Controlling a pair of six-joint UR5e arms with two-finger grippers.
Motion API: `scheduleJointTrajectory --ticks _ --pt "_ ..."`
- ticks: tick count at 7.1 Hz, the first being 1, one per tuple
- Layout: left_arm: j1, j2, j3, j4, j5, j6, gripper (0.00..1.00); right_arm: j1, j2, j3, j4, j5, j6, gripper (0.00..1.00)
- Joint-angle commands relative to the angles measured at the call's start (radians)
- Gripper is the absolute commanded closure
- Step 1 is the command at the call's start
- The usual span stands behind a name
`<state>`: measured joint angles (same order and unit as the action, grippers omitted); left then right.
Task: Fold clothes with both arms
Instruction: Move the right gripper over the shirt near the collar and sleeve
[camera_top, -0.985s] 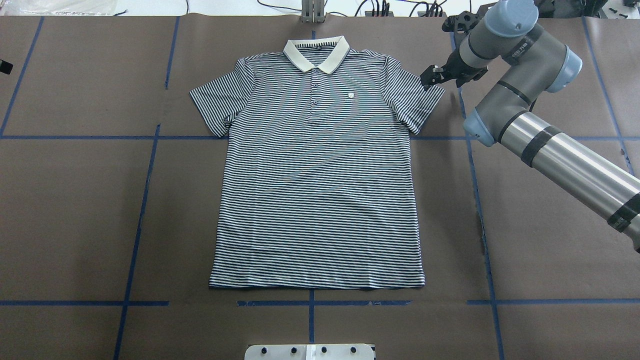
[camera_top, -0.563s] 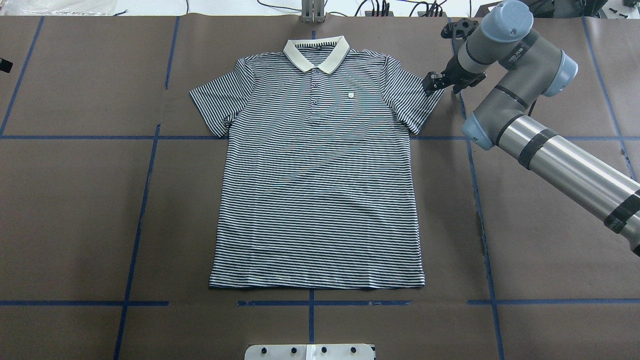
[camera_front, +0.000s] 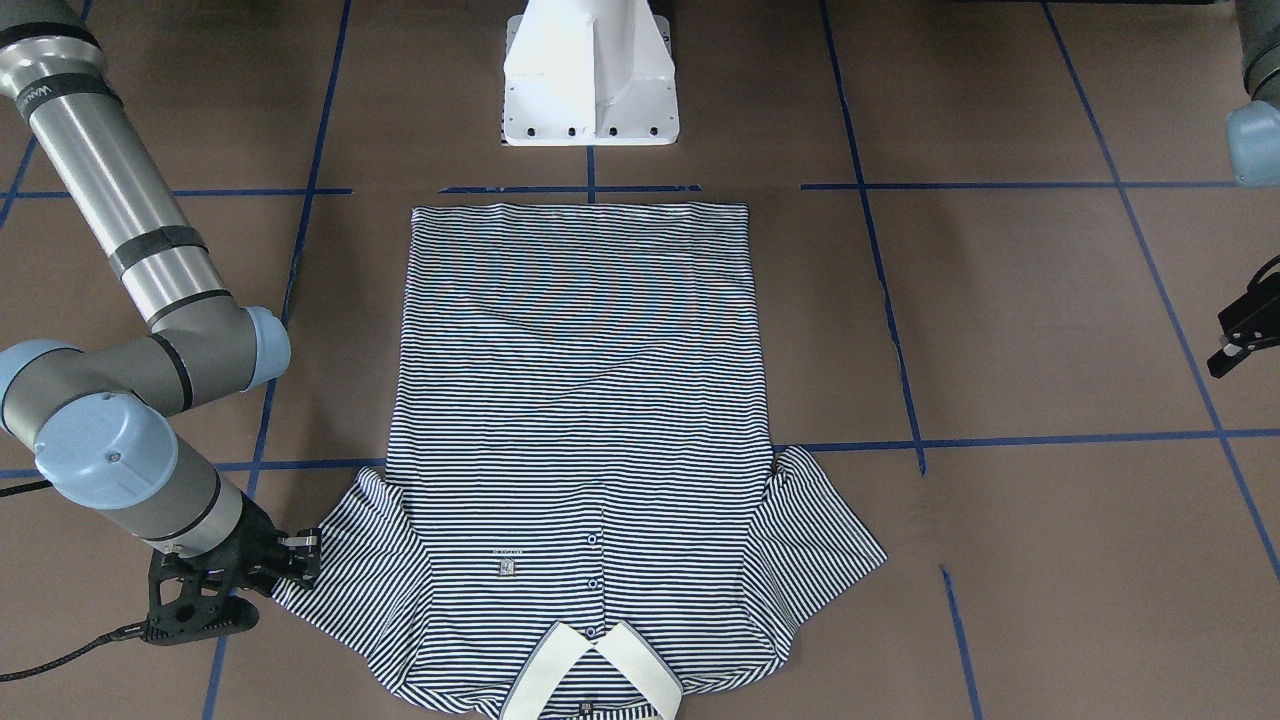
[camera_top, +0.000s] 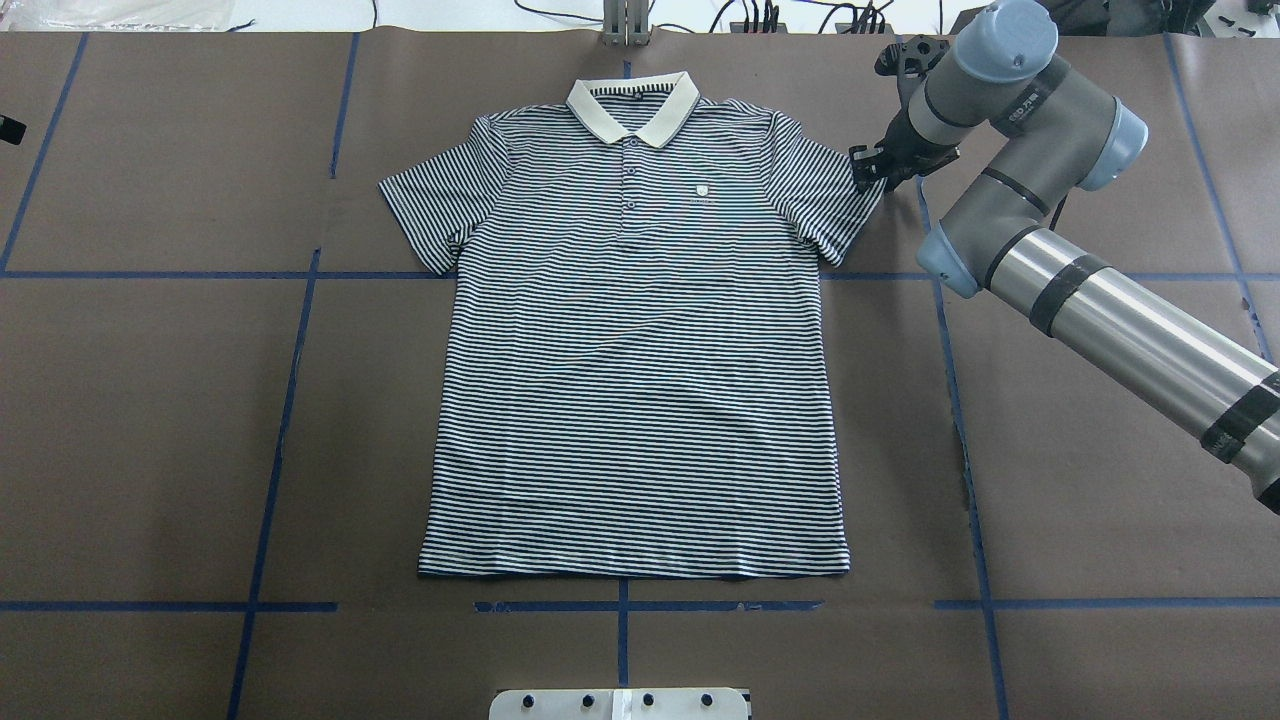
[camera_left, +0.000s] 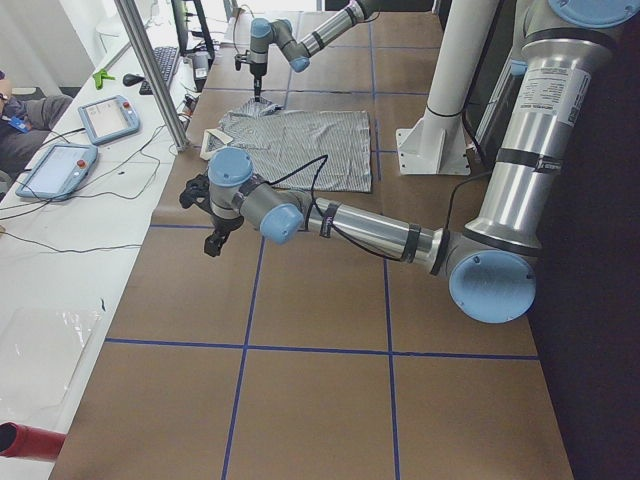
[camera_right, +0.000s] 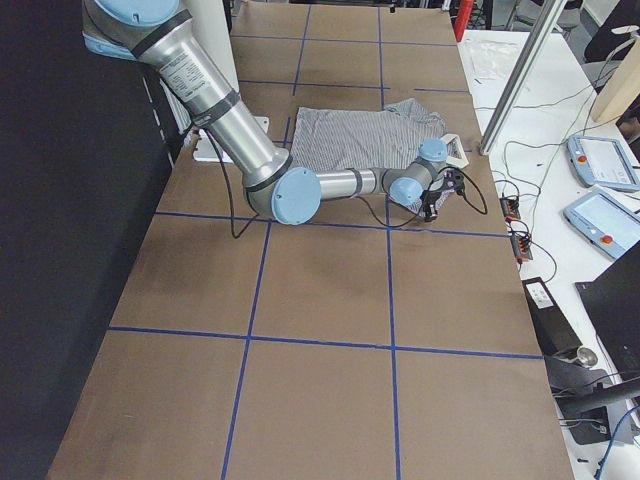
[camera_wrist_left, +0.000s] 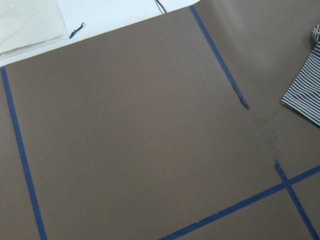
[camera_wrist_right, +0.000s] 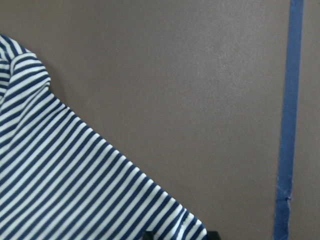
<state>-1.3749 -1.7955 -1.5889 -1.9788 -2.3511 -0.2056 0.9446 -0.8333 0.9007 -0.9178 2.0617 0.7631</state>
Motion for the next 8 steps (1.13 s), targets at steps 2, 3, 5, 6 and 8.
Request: scheduleJointTrajectory --ticks 2,3,5,6,8 --pt "-0.001 -0.005 0.001 0.0 -0.001 -0.008 0.0 0.002 0.036 0.039 -0.006 0.018 0.01 1.0" --pt "-0.001 -0.005 0.0 0.002 -0.002 -0.008 0.0 0.002 0.037 0.084 -0.015 0.05 0.016 1.0" --pt "-0.001 -0.008 0.001 0.002 -0.001 -0.008 0.0 -0.036 0.052 0.202 -0.105 0.054 0.022 1.0" --pt "-0.001 -0.008 0.004 0.0 -0.001 -0.008 0.0 -0.079 0.075 0.204 -0.122 0.017 0.031 1.0" --pt "-0.001 -0.01 0.004 0.0 -0.001 -0.008 0.0 -0.164 0.129 0.19 -0.136 -0.137 0.131 1.0"
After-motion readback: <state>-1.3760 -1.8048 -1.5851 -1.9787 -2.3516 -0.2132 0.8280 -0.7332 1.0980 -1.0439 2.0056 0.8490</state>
